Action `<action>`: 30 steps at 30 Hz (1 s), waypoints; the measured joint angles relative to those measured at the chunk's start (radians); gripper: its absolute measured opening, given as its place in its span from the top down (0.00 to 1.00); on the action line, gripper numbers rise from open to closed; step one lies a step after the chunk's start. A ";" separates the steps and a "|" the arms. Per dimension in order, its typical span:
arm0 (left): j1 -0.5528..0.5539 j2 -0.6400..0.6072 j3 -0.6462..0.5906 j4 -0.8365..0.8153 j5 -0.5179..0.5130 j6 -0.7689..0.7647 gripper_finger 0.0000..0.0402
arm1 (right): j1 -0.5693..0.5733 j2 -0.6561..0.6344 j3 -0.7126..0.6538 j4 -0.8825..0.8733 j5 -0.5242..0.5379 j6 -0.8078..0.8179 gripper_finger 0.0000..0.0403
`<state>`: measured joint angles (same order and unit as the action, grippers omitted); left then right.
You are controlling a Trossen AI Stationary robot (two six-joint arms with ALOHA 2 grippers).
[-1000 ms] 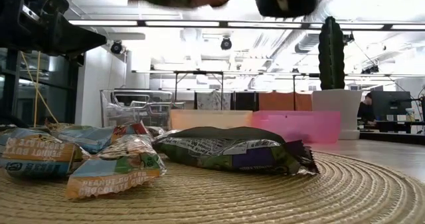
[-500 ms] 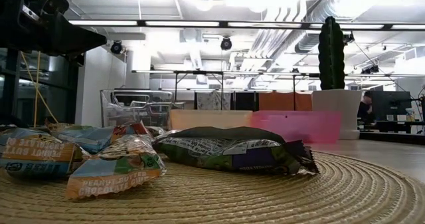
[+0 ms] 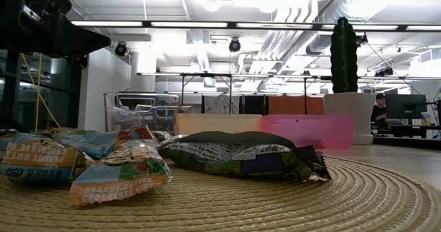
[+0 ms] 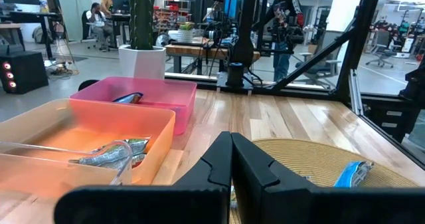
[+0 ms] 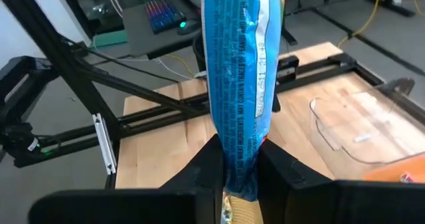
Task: Pick and place Granola Bars by type
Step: Put the red granola bar into the orange bin
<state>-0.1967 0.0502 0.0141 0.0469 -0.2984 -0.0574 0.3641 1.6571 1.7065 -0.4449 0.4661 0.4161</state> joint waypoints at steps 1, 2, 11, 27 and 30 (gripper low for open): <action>0.000 0.000 0.000 0.000 0.000 0.000 1.00 | 0.000 -0.004 0.000 0.001 0.001 -0.007 0.88; 0.000 0.000 0.000 0.000 0.000 0.000 1.00 | 0.001 -0.010 0.000 0.002 0.000 -0.013 0.88; 0.000 0.000 0.000 0.000 0.000 0.000 1.00 | 0.001 -0.029 0.000 -0.001 0.002 -0.032 0.88; 0.000 0.000 0.000 0.000 0.000 0.000 1.00 | -0.093 -0.079 0.000 0.002 -0.011 -0.082 0.88; 0.000 0.000 0.000 0.000 0.000 0.000 1.00 | -0.145 -0.095 0.000 0.002 -0.015 -0.085 0.89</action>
<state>-0.1967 0.0502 0.0140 0.0470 -0.2985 -0.0574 0.2195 1.5621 1.7061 -0.4427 0.4508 0.3313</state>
